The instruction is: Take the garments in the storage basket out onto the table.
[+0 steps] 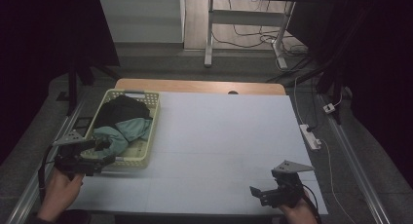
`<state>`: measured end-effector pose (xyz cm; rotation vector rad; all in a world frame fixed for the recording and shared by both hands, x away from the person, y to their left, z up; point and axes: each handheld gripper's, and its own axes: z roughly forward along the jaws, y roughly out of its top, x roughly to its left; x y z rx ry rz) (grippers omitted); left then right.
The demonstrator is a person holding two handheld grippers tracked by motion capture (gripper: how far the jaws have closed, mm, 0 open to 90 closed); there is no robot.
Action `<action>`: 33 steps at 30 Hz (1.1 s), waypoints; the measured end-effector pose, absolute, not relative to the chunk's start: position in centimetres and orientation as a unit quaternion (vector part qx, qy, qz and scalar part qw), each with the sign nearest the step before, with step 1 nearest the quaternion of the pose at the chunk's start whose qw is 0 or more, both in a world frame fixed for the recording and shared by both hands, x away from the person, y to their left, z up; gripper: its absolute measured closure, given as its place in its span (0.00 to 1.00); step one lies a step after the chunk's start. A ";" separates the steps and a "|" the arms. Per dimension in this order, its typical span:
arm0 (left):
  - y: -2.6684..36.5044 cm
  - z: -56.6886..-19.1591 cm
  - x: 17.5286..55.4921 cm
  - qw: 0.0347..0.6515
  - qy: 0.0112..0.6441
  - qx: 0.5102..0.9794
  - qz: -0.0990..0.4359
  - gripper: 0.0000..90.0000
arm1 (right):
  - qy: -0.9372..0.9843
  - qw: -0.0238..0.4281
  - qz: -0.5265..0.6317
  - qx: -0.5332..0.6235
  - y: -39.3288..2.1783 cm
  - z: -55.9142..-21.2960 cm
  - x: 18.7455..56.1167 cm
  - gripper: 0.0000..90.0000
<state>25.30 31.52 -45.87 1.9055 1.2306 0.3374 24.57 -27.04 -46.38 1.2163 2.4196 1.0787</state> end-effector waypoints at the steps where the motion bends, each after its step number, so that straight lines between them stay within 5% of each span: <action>1: 31.5 -45.9 25.3 0.412 0.489 0.757 0.134 0.00 | 0.825 0.113 0.368 0.415 -27.0 -46.4 24.6 0.00; 33: 34.5 -45.9 36.2 0.359 0.534 0.749 0.158 0.00 | 0.829 0.106 0.360 0.415 -26.9 -46.5 24.8 0.00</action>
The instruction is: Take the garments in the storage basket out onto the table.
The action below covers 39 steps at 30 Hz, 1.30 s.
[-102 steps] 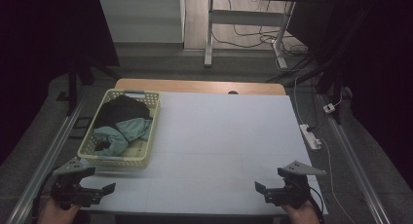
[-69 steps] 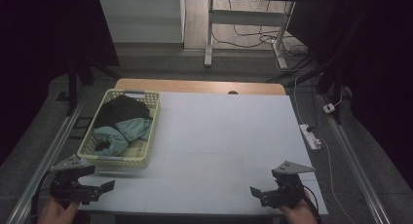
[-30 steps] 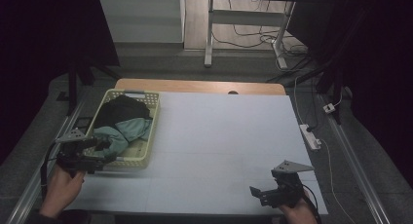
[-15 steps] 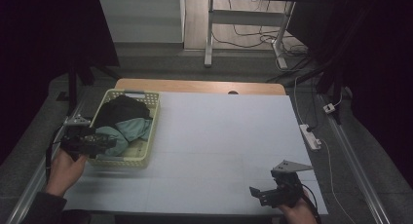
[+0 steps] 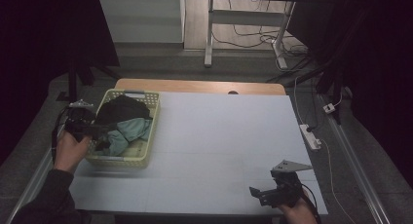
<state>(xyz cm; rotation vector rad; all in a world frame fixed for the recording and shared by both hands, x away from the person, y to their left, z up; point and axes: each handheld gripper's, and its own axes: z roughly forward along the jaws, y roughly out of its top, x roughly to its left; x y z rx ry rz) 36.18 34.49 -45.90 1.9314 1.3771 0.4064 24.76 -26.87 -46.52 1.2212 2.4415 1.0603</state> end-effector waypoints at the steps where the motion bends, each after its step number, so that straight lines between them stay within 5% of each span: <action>1: 34.6 -45.9 36.6 0.361 0.535 0.748 0.156 0.00 | 0.829 0.106 0.360 0.414 -26.9 -46.5 24.8 0.00; 21: 33.8 -47.1 44.1 0.327 0.565 0.749 0.111 0.00 | 0.831 0.104 0.359 0.412 -26.8 -46.5 24.8 0.00; 39: 31.2 -49.5 45.7 0.262 0.575 0.773 0.058 0.00 | 0.835 0.105 0.354 0.407 -26.7 -46.6 24.8 0.00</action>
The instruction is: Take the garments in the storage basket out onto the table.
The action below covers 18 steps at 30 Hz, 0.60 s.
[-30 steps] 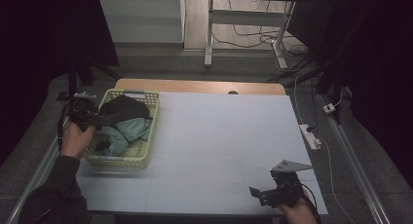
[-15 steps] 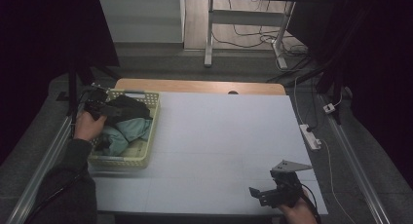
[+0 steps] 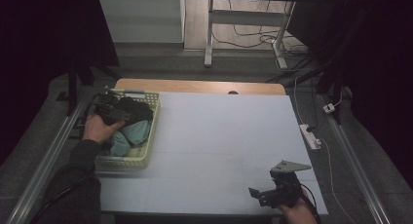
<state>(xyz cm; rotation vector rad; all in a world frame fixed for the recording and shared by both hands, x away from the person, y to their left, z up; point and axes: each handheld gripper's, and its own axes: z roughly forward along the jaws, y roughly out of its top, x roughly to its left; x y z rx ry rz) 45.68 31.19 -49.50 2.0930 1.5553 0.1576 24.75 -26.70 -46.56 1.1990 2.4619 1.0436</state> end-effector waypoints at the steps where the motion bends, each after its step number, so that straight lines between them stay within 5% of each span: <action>1: 31.2 -49.5 45.6 0.259 0.575 0.774 0.054 0.02 | 0.835 0.105 0.355 0.407 -26.7 -46.6 24.8 0.00; 12: 29.7 -48.4 44.7 0.248 0.566 0.784 0.060 0.75 | 0.837 0.107 0.352 0.405 -26.6 -46.6 24.7 0.00; 18: 29.4 -48.2 44.4 0.247 0.562 0.786 0.077 0.85 | 0.837 0.106 0.352 0.406 -26.6 -46.6 24.7 0.00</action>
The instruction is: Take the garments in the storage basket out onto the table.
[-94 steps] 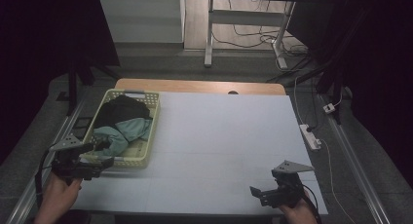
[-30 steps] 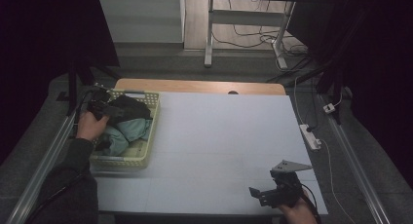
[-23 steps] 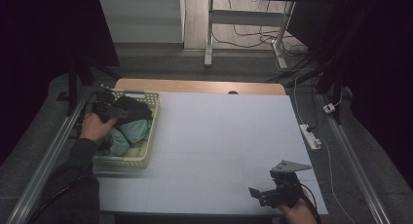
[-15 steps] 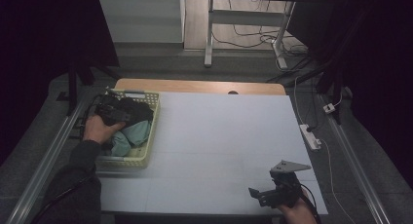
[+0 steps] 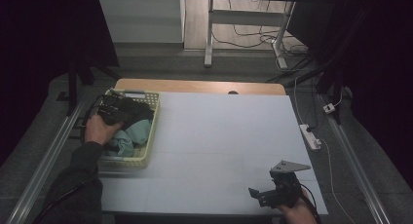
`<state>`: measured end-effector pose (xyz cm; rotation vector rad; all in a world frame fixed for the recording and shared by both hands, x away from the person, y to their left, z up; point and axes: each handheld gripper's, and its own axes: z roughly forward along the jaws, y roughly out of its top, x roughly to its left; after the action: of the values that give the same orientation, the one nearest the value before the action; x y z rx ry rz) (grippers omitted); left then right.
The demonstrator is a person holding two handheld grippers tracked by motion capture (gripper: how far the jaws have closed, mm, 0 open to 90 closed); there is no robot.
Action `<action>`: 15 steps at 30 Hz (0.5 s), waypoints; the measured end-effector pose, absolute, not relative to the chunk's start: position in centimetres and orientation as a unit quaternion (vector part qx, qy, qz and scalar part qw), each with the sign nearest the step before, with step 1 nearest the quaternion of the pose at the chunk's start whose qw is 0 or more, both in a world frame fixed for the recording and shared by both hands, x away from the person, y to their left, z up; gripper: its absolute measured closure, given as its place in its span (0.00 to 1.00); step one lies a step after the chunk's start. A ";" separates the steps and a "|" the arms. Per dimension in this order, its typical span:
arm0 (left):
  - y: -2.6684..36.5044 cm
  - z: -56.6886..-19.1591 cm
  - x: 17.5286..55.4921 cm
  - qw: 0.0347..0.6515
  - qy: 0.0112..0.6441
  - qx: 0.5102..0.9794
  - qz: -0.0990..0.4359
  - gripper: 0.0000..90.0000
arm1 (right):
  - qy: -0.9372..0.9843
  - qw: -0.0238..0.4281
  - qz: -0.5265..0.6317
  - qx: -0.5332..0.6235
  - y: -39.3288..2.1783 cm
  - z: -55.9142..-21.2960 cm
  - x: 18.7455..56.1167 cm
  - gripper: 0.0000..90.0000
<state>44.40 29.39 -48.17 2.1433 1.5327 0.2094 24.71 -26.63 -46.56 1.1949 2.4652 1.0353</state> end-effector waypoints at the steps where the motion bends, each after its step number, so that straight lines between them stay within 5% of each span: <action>1: 29.3 -48.0 44.4 0.245 0.560 0.787 0.080 0.89 | 0.837 0.106 0.352 0.406 -26.6 -46.6 24.7 0.00; 15: 30.5 -43.7 43.8 0.307 0.564 0.762 0.080 0.91 | 0.834 0.106 0.356 0.408 -26.7 -46.5 24.7 0.00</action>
<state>43.81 30.54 -43.68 2.0174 1.4925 0.2119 24.74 -26.71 -46.54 1.2013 2.4571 1.0488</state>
